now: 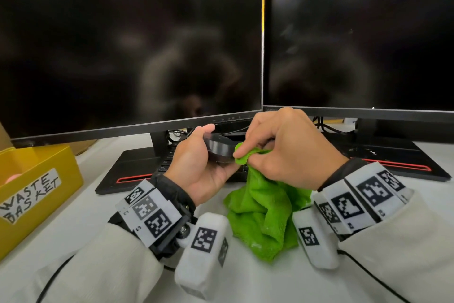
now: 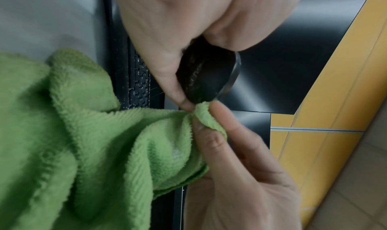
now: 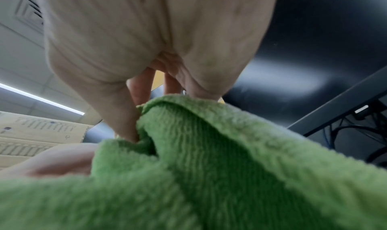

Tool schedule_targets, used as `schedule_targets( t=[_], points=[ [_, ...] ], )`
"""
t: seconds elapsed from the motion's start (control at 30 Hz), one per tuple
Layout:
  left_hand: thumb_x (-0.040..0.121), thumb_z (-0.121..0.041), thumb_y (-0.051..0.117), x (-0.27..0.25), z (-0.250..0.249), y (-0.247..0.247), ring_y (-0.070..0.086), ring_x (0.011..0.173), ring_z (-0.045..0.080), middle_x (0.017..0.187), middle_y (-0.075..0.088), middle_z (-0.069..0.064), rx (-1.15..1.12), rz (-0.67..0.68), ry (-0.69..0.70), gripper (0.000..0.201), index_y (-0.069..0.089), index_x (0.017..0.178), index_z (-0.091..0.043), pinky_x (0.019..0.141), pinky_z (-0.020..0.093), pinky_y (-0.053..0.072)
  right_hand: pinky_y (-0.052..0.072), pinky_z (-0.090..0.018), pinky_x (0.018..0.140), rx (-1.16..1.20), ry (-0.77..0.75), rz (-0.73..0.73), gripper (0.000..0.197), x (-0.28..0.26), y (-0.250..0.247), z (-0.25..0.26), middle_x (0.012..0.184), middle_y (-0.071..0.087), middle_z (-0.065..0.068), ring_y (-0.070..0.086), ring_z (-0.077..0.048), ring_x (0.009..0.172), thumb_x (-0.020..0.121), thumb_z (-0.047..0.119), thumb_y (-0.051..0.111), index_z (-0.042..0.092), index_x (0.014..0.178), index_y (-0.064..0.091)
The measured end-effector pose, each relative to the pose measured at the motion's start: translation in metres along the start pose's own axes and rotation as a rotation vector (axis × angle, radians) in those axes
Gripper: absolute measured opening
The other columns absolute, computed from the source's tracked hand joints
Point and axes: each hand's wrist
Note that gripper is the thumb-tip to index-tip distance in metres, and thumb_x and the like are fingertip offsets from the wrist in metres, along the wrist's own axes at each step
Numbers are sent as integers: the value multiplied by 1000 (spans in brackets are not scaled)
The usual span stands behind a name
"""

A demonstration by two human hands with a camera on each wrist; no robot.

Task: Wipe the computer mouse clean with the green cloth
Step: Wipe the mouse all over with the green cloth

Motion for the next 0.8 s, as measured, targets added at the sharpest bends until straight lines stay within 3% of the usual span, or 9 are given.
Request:
schedule_targets(
  t=[0.07,0.23,0.33,0.4,0.47,0.57,0.63,0.73,0.8],
  points=[
    [111,-29,42,2,2,-2,69,86,35,101,67,22,21,4,2,20,54,119,-15,69,47,64,38,-9,57,-3,-29,6,25,0,5,5,79,70,6,59,-6,59,71,10,77,33,79,83],
    [112,-31,42,7,0,-6,69,90,36,121,62,25,-33,-10,20,24,57,123,-15,60,48,65,39,-10,56,35,36,-32,22,0,3,-3,74,72,5,61,-11,58,69,10,79,31,74,83],
    [113,-35,37,9,0,-7,74,79,34,108,72,24,-53,17,-1,33,57,116,-9,60,46,66,44,-15,52,92,64,-82,20,1,-3,-12,67,73,1,64,-9,54,72,10,80,30,73,82],
    [114,-38,33,11,-2,-12,76,73,32,98,76,25,-64,35,-32,48,59,120,3,64,44,67,50,-20,52,157,75,-139,18,1,-10,-16,66,75,2,67,-8,57,75,10,81,28,76,82],
    [114,-39,32,14,-5,-17,77,78,34,112,74,30,-94,53,-63,59,54,132,12,67,43,67,57,-24,60,213,73,-239,14,2,-16,-19,71,76,2,71,-12,66,77,9,82,23,79,81],
    [114,-32,36,14,-9,-20,77,85,37,127,68,34,-132,44,-61,52,53,136,13,69,45,67,62,-33,65,249,118,-391,9,3,-15,-22,72,74,1,72,-16,68,77,12,82,19,77,76],
    [113,-27,41,12,-9,-18,79,75,33,112,75,30,-122,35,-57,45,56,133,11,63,40,67,62,-41,67,228,165,-460,13,4,-12,-23,71,73,2,72,-16,68,75,19,83,21,75,71],
    [108,-23,54,11,-6,-14,75,57,26,79,76,19,-78,-15,-29,35,63,124,6,48,32,62,62,-43,65,251,161,-442,15,5,-8,-19,70,72,3,71,-16,65,74,19,83,21,72,68],
    [107,-24,57,11,-4,-12,75,57,24,77,76,16,-34,-28,-15,29,67,119,1,47,30,61,62,-42,66,269,103,-376,13,4,-5,-11,71,73,3,72,-14,66,75,15,83,21,73,72]
  ],
)
Point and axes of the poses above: each hand's wrist, its own x-axis towards the middle knuckle, its own y-axis out of the palm, z = x × y
